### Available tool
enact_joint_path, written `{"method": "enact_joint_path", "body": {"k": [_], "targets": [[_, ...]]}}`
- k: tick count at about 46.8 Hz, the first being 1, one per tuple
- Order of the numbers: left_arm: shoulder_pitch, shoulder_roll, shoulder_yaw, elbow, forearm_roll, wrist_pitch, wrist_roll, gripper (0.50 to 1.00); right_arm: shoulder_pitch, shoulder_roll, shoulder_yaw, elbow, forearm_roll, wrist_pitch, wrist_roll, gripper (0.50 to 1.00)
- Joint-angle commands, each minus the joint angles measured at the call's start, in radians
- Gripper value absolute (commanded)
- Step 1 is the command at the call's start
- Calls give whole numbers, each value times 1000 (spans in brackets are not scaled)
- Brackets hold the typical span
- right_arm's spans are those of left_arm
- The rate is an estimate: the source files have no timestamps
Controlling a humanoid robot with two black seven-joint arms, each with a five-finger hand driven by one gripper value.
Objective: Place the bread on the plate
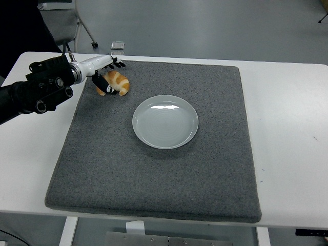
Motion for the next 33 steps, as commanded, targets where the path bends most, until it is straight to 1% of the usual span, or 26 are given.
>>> {"method": "enact_joint_path", "body": {"k": [1, 4, 7, 10, 17, 20, 22, 26, 28, 31, 33], "targets": [[6, -6, 2, 0, 3, 5, 0, 887, 1, 0, 0, 0, 0, 0, 0, 930], [9, -8, 2, 0, 4, 7, 0, 866, 1, 0, 0, 0, 1, 0, 0, 932], [10, -8, 3, 0, 4, 7, 0, 859, 1, 0, 0, 0, 0, 0, 0, 930], [10, -9, 15, 0, 4, 7, 0, 829, 1, 0, 0, 0, 0, 0, 0, 930], [10, -9, 26, 0, 4, 8, 0, 812, 1, 0, 0, 0, 0, 0, 0, 932], [10, -11, 26, -2, 6, 11, -2, 789, 1, 0, 0, 0, 0, 0, 0, 932], [10, -12, 26, -2, 6, 14, -2, 784, 1, 0, 0, 0, 0, 0, 0, 930], [9, -15, 26, 0, 6, 20, 0, 754, 1, 0, 0, 0, 0, 0, 0, 930], [9, -15, 26, 0, 6, 22, -2, 748, 1, 0, 0, 0, 0, 0, 0, 930], [7, -15, 26, 0, 6, 30, -2, 705, 1, 0, 0, 0, 0, 0, 0, 930], [4, -15, 26, -2, 6, 33, -2, 694, 1, 0, 0, 0, 0, 0, 0, 932]]}}
